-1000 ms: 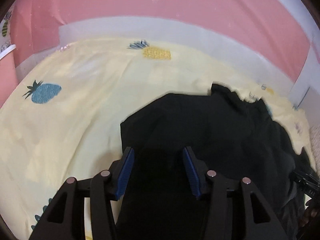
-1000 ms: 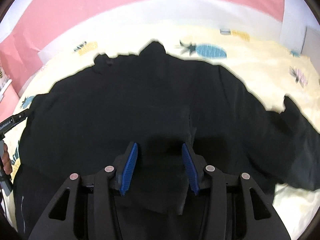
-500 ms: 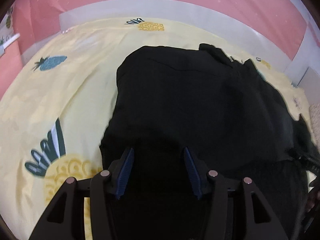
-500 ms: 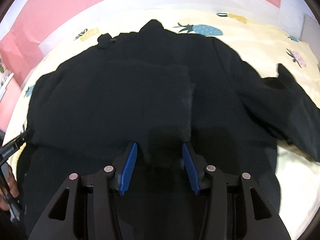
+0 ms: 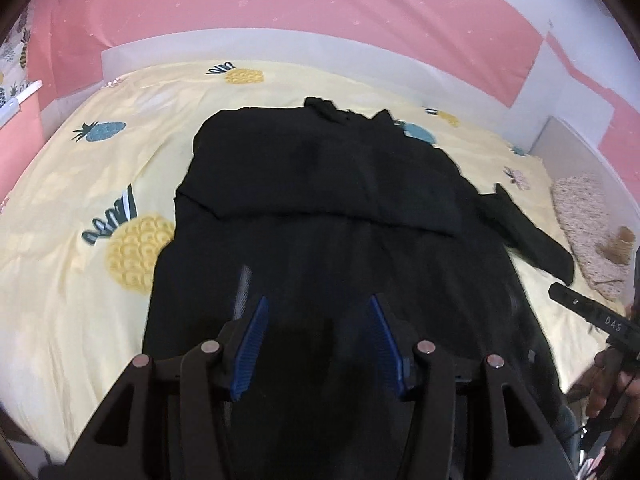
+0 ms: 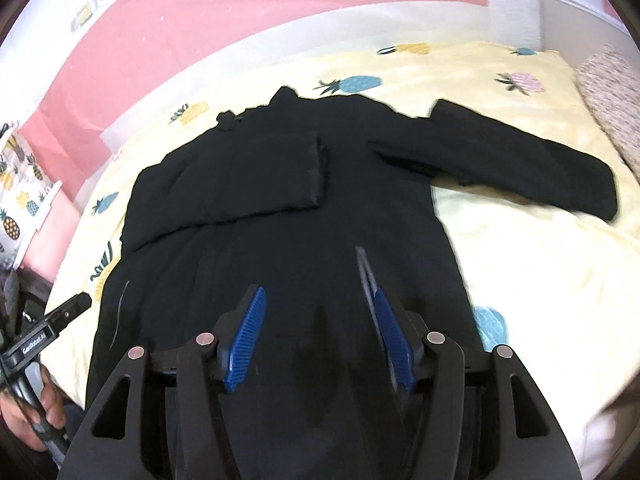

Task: Fold large clothes
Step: 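Lay the held sleeve across the coat body and open the left tool, then grasp the other coat sleeve with the right tool and lift it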

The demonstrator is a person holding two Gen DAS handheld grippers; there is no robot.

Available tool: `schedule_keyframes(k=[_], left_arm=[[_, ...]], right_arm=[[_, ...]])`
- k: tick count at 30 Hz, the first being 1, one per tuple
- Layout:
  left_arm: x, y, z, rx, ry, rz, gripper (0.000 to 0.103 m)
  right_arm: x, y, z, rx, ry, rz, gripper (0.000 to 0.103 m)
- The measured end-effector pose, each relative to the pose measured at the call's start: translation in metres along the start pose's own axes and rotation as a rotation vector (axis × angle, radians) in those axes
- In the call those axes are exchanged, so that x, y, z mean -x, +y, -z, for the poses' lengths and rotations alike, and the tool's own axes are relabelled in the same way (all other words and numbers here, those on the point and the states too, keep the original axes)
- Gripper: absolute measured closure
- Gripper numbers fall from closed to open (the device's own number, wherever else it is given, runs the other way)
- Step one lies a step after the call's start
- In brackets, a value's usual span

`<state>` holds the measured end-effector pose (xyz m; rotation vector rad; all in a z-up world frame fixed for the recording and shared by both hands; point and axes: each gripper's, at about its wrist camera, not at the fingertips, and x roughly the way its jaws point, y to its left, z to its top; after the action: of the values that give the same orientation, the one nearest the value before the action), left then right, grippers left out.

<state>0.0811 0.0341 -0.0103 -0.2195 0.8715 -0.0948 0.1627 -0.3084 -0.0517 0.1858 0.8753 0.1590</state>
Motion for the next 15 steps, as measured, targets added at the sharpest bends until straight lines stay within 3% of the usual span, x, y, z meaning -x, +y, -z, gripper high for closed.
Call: schedule_keyframes(k=[8,15], left_arm=[[0.034,-0.036,0.012,-0.045,-0.016,0.028,0.049],[0.048,-0.06,0.011,-0.076,-0.048,0.029,0.049]], right_arm=[[0.053,-0.017,0.018,-0.041,-0.073,0.023,0.045],[0.064,-0.034,0.02,-0.091,-0.103,0.026,0.045]])
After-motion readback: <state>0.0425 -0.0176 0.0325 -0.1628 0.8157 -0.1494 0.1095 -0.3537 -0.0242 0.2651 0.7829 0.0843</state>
